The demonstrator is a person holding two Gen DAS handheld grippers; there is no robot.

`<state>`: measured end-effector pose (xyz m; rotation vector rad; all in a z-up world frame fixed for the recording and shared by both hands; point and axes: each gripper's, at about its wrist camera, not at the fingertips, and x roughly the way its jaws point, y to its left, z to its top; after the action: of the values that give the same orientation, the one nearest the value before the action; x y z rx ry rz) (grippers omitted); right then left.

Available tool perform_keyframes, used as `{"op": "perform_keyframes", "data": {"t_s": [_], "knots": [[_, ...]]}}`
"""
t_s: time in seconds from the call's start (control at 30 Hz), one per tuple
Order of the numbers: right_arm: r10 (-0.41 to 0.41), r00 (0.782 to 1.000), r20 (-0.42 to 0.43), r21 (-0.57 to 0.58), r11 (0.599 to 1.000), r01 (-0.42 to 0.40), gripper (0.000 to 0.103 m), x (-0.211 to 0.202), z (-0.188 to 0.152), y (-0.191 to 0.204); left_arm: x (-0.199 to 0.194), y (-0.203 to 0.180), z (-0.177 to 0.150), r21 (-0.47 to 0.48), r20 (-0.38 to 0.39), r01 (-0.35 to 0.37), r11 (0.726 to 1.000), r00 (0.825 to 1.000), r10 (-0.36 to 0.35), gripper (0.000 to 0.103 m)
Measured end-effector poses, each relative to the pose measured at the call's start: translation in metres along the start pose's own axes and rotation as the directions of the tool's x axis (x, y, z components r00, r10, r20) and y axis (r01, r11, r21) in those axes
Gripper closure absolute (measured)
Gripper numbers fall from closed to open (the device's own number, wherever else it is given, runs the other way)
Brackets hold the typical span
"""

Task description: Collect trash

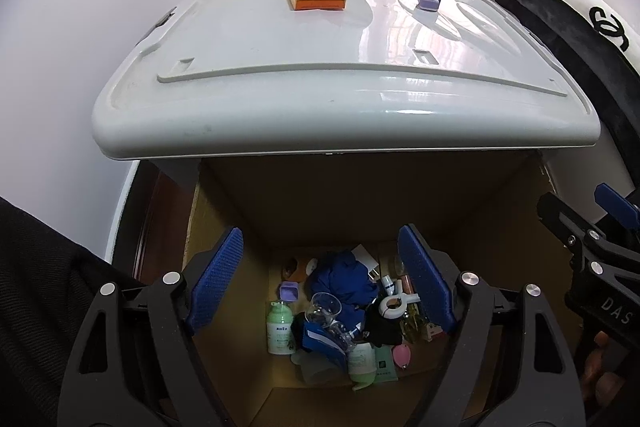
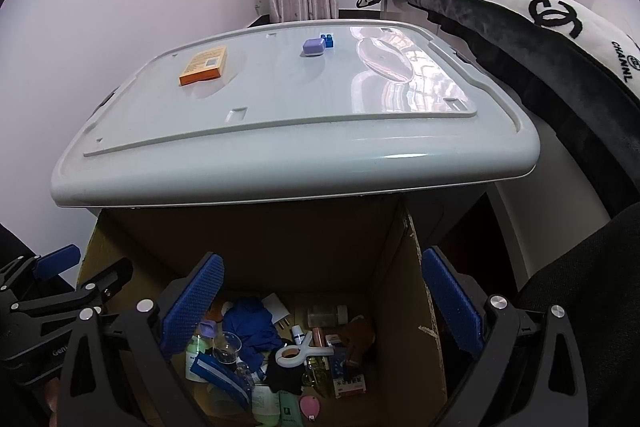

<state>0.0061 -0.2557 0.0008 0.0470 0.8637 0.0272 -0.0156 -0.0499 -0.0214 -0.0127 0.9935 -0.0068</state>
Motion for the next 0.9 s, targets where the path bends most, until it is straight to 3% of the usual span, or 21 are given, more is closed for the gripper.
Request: {"op": "perform_keyframes", "data": {"t_s": [0.43, 0.6, 0.9], "knots": [[-0.004, 1.0, -0.011, 0.003, 1.0, 0.004, 0.005, 0.0025, -0.0007, 0.0014, 0.002, 0.0015, -0.0011, -0.018, -0.01, -0.009, 1.0, 1.0, 0.008, 0.024], [-0.003, 1.0, -0.023, 0.009, 1.0, 0.003, 0.005, 0.0048, -0.0016, 0.0001, -0.002, 0.0026, -0.0016, -0.017, 0.018, -0.041, 0.999, 0.999, 0.042, 0.012], [-0.003, 1.0, -0.024, 0.01, 1.0, 0.004, 0.005, 0.0049, -0.0017, 0.0001, -0.0026, -0.0042, -0.0029, 0.023, 0.018, -0.024, 0.999, 1.0, 0.024, 0.012]]}}
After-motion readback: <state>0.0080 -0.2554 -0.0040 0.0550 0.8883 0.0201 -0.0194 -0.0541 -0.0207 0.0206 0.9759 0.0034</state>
